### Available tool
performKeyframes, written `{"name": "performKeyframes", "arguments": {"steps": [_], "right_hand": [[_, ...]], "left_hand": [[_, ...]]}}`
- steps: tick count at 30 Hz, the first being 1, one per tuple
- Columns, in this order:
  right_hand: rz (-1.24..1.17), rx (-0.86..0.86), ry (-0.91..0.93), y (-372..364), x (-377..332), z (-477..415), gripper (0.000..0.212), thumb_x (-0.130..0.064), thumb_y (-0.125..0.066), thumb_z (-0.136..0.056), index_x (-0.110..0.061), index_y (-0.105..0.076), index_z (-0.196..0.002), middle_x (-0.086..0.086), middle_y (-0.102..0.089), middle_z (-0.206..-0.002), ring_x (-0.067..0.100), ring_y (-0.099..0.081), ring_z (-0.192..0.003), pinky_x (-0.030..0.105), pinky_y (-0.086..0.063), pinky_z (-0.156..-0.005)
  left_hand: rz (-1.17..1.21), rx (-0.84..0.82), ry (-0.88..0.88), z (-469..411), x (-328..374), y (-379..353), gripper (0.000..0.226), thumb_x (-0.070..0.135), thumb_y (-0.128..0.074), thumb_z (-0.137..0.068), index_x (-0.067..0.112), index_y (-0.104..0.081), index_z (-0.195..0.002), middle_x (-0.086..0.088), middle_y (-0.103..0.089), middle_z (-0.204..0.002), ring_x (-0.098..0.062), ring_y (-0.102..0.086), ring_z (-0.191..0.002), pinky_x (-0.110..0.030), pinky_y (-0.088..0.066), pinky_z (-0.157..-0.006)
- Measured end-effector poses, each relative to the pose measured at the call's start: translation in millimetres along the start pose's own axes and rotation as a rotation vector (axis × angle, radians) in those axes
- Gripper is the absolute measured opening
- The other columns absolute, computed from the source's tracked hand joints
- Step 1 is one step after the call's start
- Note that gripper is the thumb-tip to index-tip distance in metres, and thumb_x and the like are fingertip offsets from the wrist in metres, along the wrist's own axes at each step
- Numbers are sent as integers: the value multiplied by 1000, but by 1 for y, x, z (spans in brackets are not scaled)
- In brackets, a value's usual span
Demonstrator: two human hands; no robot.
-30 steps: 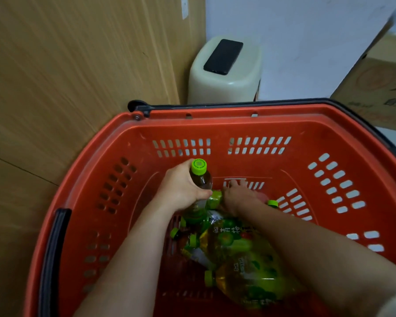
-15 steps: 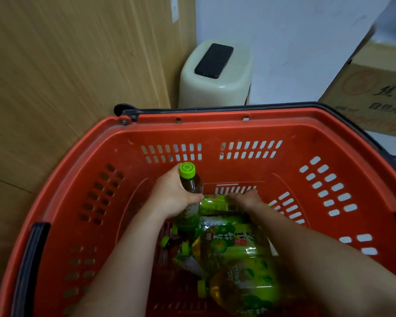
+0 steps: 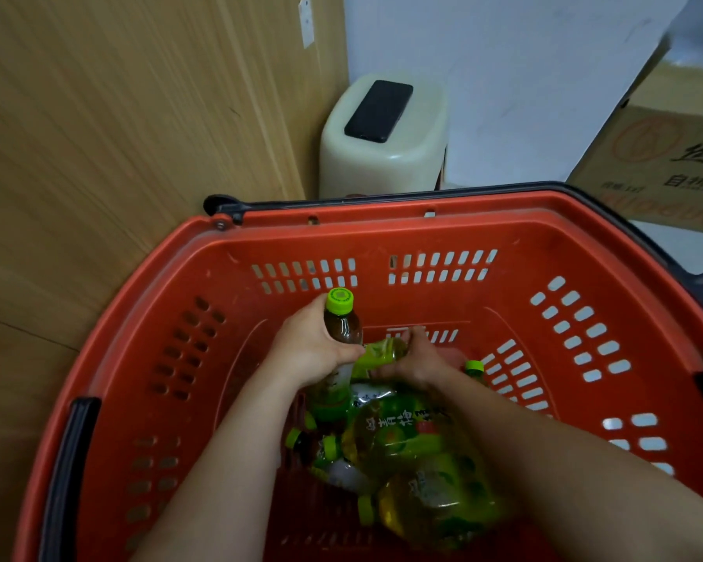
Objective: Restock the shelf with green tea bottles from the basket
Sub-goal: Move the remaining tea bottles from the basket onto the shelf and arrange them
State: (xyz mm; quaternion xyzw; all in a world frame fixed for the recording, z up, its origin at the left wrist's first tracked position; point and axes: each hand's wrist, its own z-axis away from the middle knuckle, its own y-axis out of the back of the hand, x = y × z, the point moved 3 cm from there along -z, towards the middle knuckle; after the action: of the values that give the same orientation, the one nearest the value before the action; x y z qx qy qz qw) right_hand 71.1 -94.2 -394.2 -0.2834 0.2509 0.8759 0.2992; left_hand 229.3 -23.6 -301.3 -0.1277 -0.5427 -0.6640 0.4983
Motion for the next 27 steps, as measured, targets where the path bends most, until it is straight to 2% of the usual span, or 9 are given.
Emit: {"name": "performKeyframes", "arguments": {"steps": [3,5,10,14,17,19,20,23,27], "right_hand": [[151,52,183,-9,-24,15,63,-21,-85,-62,-25,-41,-108,7,-56,-117,27,-60,-102,42,-57,-83],[297,95,290,-5,-48,30,62,-28,-83,-63,-27,-49,-116,8,-53,-118,26,-57,-101,36,-55,-83],[540,227,403,38,-95,101,63,-34,-80,-65,-27,-51,-120,10,-42,-123,24,-56,-95,35,-52,-88],[349,343,472,78,-102,168,36,-33,-79,-68,-21,-54,-91,-6,-60,-84,10,-57,-74,20,-42,-58],[-161,477,464,103,-91,201,15,-13,-70,-80,-14,-56,-73,-3,-59,-60,7,-56,-52,20,-41,-45],[-485,330,370,100,-83,213,19,6,-64,-79,-10,-54,-86,7,-61,-61,12,-56,-47,18,-40,-37],[-506,203,313,87,-83,218,31,9,-63,-79,-10,-52,-100,13,-63,-67,13,-56,-44,17,-38,-34],[-308,-71,207,25,-68,230,56,-1,-66,-82,-13,-42,-131,16,-65,-90,14,-60,-45,19,-39,-35],[-282,-121,291,-7,-62,249,47,-17,-63,-87,-15,-49,-132,6,-66,-92,15,-61,-71,20,-46,-54]], "left_hand": [[83,18,57,-1,-5,3,63,22,-86,-54,32,-55,-109,9,-65,-101,-16,-62,-96,-40,-50,-91],[105,23,73,1,-7,6,60,16,-86,-57,31,-54,-107,10,-65,-99,-14,-61,-94,-32,-48,-86],[118,27,87,15,-4,14,64,10,-88,-57,27,-53,-107,8,-64,-98,-15,-59,-96,-24,-42,-81],[60,38,73,46,-1,16,56,14,-87,-58,26,-53,-100,9,-63,-90,-16,-59,-89,-25,-43,-74],[8,107,40,74,9,31,54,28,-84,-53,30,-52,-98,10,-66,-91,-15,-62,-88,-28,-49,-78],[27,194,33,93,28,45,56,35,-83,-51,30,-55,-100,6,-68,-94,-16,-63,-88,-27,-47,-77],[54,226,32,105,40,47,59,38,-82,-49,28,-58,-101,5,-68,-95,-17,-63,-89,-28,-48,-78],[75,194,10,137,57,30,66,43,-75,-43,30,-62,-106,5,-70,-99,-17,-65,-93,-30,-51,-86],[243,302,-19,167,50,12,46,31,-77,-48,32,-55,-88,6,-68,-88,-19,-65,-87,-31,-52,-79]]}}
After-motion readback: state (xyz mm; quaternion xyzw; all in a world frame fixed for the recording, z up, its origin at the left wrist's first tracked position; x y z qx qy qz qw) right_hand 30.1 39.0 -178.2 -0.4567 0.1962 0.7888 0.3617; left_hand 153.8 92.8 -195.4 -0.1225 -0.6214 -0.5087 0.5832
